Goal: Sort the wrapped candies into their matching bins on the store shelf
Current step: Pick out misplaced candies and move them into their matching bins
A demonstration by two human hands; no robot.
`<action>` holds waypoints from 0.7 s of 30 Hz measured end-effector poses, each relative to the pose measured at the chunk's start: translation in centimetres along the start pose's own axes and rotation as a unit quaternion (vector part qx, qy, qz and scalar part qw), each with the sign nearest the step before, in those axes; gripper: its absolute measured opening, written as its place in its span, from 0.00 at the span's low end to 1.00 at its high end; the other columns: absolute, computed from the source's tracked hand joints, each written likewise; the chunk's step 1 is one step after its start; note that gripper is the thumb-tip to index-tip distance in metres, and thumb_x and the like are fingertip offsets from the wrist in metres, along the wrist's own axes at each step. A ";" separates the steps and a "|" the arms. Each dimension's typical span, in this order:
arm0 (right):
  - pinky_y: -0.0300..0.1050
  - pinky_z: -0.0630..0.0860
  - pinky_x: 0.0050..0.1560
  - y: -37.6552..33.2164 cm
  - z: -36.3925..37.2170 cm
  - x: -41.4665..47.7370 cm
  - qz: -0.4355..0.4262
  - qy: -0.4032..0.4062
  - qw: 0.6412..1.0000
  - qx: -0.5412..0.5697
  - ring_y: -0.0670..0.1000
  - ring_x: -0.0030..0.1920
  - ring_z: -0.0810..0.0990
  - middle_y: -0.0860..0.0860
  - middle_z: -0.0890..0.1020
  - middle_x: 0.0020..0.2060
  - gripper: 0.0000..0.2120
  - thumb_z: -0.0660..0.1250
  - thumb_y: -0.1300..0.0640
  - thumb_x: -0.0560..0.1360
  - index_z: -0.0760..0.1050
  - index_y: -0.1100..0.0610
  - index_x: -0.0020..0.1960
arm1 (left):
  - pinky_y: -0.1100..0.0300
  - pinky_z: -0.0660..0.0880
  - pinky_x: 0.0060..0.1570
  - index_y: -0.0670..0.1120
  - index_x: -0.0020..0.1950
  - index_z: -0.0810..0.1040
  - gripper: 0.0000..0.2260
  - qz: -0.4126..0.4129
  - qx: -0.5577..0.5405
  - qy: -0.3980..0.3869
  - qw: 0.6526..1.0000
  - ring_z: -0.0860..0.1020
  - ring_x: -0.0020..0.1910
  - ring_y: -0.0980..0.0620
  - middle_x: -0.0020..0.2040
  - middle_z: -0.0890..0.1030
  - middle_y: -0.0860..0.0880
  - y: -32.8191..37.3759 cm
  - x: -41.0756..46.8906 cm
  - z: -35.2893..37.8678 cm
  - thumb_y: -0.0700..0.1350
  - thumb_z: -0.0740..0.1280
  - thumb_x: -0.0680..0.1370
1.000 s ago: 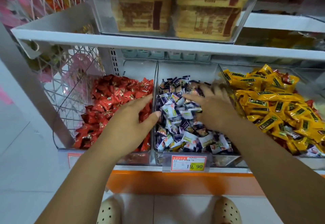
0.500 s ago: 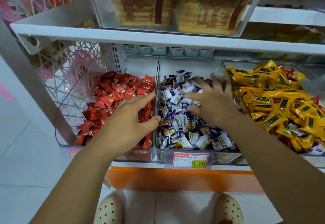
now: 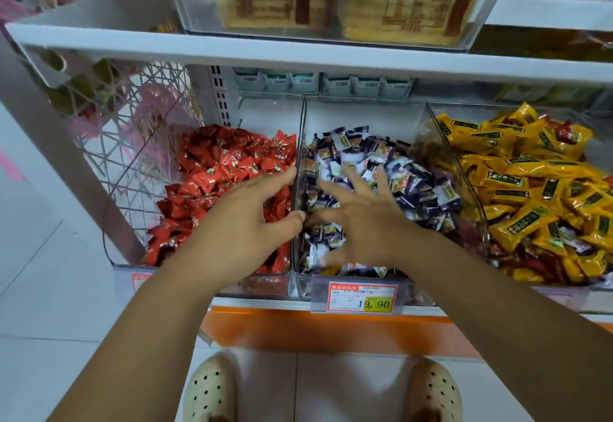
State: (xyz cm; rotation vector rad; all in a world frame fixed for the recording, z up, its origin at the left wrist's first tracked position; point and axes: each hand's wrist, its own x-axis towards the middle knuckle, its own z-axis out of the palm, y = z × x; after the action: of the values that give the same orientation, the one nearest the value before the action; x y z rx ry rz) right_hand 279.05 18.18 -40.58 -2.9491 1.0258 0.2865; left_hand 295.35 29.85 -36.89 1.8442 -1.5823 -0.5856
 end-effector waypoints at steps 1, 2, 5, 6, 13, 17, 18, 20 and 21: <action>0.73 0.33 0.68 0.5 0.0 0.3 0.007 0.032 0.999 -0.011 0.59 0.76 0.35 0.45 0.44 0.78 0.28 0.66 0.32 0.69 0.65 0.32 0.67 | 0.69 0.54 0.65 0.59 0.75 0.63 0.27 0.001 -0.001 0.001 1.000 0.59 0.68 0.68 0.73 0.64 0.62 0.0 0.1 0.0 0.53 0.67 0.76; 0.74 0.36 0.68 0.8 -0.2 0.6 0.014 0.054 0.998 -0.017 0.60 0.76 0.37 0.45 0.45 0.78 0.26 0.67 0.33 0.69 0.66 0.31 0.66 | 0.69 0.55 0.65 0.59 0.74 0.63 0.27 0.000 -0.004 0.002 1.000 0.59 0.69 0.67 0.73 0.64 0.62 -0.1 0.1 0.0 0.53 0.68 0.76; 0.73 0.40 0.69 1.7 -1.2 1.5 0.043 0.090 0.995 -0.023 0.60 0.77 0.42 0.46 0.49 0.78 0.25 0.67 0.34 0.70 0.67 0.31 0.66 | 0.71 0.54 0.63 0.59 0.74 0.64 0.28 -0.004 -0.016 -0.003 1.000 0.60 0.67 0.69 0.73 0.64 0.62 -0.2 0.3 0.0 0.52 0.68 0.76; 0.73 0.42 0.70 2.2 -1.6 1.8 0.058 0.098 0.993 -0.029 0.60 0.77 0.43 0.47 0.50 0.78 0.25 0.66 0.34 0.70 0.66 0.30 0.66 | 0.71 0.55 0.64 0.59 0.74 0.64 0.28 -0.003 -0.016 -0.004 1.000 0.60 0.67 0.68 0.73 0.64 0.62 -0.2 0.3 0.0 0.53 0.68 0.76; 0.58 0.60 0.70 3.6 -5.0 0.5 -0.145 0.041 0.986 0.068 0.47 0.67 0.64 0.42 0.76 0.62 0.11 0.71 0.42 0.71 0.80 0.39 0.53 | 0.77 0.55 0.60 0.61 0.74 0.63 0.28 0.001 -0.005 0.003 1.000 0.61 0.65 0.71 0.72 0.64 0.65 -0.4 0.3 0.1 0.55 0.67 0.75; 0.44 0.60 0.62 1.7 -3.2 1.0 -0.179 -0.122 0.976 0.014 0.41 0.58 0.67 0.40 0.80 0.51 0.14 0.67 0.47 0.76 0.76 0.41 0.61 | 0.87 0.53 0.52 0.61 0.73 0.64 0.28 -0.001 -0.007 0.007 1.000 0.61 0.63 0.73 0.72 0.65 0.65 -0.5 0.3 0.1 0.55 0.67 0.74; 0.45 0.58 0.61 1.4 -2.9 1.3 -0.178 -0.138 0.974 -0.033 0.43 0.59 0.66 0.41 0.79 0.52 0.18 0.67 0.47 0.76 0.73 0.40 0.65 | 0.86 0.54 0.52 0.61 0.74 0.64 0.28 -0.001 -0.007 0.006 1.000 0.61 0.63 0.73 0.72 0.65 0.65 -0.5 0.3 0.1 0.55 0.67 0.74; 0.46 0.58 0.57 1.0 -2.6 1.5 -0.180 -0.136 0.970 -0.087 0.46 0.59 0.63 0.43 0.76 0.55 0.22 0.66 0.50 0.76 0.67 0.38 0.68 | 0.85 0.54 0.52 0.62 0.74 0.63 0.28 -0.002 -0.007 0.006 1.000 0.60 0.64 0.72 0.72 0.65 0.65 -0.6 0.3 0.1 0.55 0.67 0.75; 0.47 0.58 0.55 0.8 -2.3 1.4 -0.181 -0.116 0.972 -0.098 0.48 0.58 0.62 0.44 0.74 0.56 0.23 0.65 0.52 0.76 0.66 0.37 0.69 | 0.86 0.54 0.51 0.62 0.74 0.63 0.28 -0.004 -0.008 0.006 1.000 0.60 0.63 0.73 0.72 0.64 0.65 -0.6 0.2 0.1 0.55 0.67 0.75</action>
State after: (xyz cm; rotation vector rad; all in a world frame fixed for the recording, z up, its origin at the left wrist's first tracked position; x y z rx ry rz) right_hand 280.03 16.49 -38.53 -3.0941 0.4444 0.7366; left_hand 295.71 29.66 -37.35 1.8403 -1.5587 -0.5885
